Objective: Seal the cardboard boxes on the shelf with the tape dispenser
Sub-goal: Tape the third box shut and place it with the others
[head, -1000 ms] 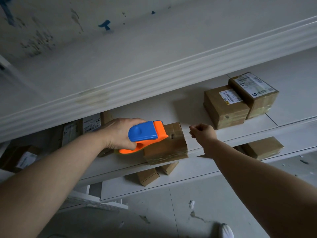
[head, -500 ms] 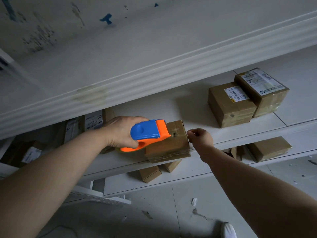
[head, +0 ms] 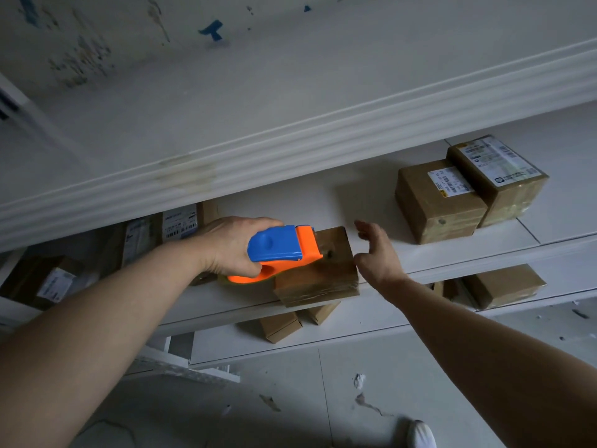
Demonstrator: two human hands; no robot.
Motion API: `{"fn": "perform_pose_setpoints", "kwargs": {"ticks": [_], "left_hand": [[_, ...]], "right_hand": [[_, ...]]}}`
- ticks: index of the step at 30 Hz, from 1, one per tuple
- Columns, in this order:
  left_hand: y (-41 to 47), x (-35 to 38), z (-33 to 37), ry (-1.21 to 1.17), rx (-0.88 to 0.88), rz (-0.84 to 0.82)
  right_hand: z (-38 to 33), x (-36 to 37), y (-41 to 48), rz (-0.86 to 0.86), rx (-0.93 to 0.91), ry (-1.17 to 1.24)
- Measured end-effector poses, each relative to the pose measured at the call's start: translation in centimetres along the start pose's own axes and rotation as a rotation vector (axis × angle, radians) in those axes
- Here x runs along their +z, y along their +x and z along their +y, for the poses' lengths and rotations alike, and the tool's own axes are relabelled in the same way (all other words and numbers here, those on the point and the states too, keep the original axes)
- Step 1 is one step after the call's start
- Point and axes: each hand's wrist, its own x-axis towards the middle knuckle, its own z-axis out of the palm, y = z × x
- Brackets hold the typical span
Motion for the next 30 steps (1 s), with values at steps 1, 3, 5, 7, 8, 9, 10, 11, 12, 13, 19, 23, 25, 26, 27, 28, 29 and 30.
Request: {"fn": "perform_pose_setpoints", "kwargs": {"ticks": [1,3,5,7,8,9,10,11,12,13,19,23,25,26,27,28,29,30], "left_hand": [[0.0,0.0,-0.2,-0.003,-0.009,-0.003],[-0.1,0.0,-0.5,-0.003,-0.030,-0.010],[-0.2,0.0,-0.9,-0.001,-0.043,-0.009],[-0.4,0.3,-1.2,0.015,-0.046,0.006],[-0.5,0.4,-1.2,0.012,-0.048,0.010],[-0.6,0.6,-1.3,0.002,-0.050,0.016],[-0.6,0.8,-1.3,-0.008,-0.048,0.027],[-0.7,1.0,-1.3,-0.011,-0.045,0.040],[-0.7,1.0,-1.3,-0.007,-0.042,0.052],[-0.7,1.1,-1.2,0.002,-0.042,0.064],[-0.6,0.9,-0.5,0.024,-0.020,0.090],[-0.5,0.9,-0.6,0.063,-0.019,0.099],[-0.7,1.2,-0.6,0.069,-0.022,0.086],[-0.8,1.4,-0.6,0.067,-0.023,0.082],[-1.0,1.5,-0.7,0.064,-0.029,0.081],[-1.2,1.6,-0.7,0.060,-0.035,0.084],[-1.4,1.6,-0.8,0.054,-0.041,0.088],[-1.6,1.6,-0.9,0.041,-0.046,0.096]], "right_hand": [[-0.9,0.0,0.2,-0.124,-0.063,-0.066],[-2.5,0.2,0.8,-0.357,-0.155,-0.359],[-3.5,0.7,1.6,-0.428,-0.245,-0.647],[-4.0,1.0,2.2,-0.424,-0.312,-0.834],[-4.1,1.1,2.3,-0.430,-0.329,-0.892],[-4.0,1.2,2.6,-0.442,-0.328,-0.926],[-4.0,1.2,2.9,-0.460,-0.316,-0.943],[-4.1,1.3,3.1,-0.474,-0.300,-0.953],[-4.1,1.3,3.2,-0.473,-0.286,-0.963],[-4.2,1.4,3.2,-0.460,-0.279,-0.977],[-4.4,1.5,2.6,-0.466,-0.361,-1.011],[-3.4,1.1,2.5,-0.444,-0.318,-0.890],[-2.9,0.9,2.2,-0.436,-0.325,-0.878],[-2.7,1.0,2.0,-0.431,-0.333,-0.872],[-2.7,1.0,1.8,-0.428,-0.338,-0.867],[-2.7,1.0,1.6,-0.427,-0.337,-0.865],[-2.7,0.9,1.5,-0.428,-0.329,-0.865],[-2.7,0.8,1.5,-0.430,-0.321,-0.865]]}}
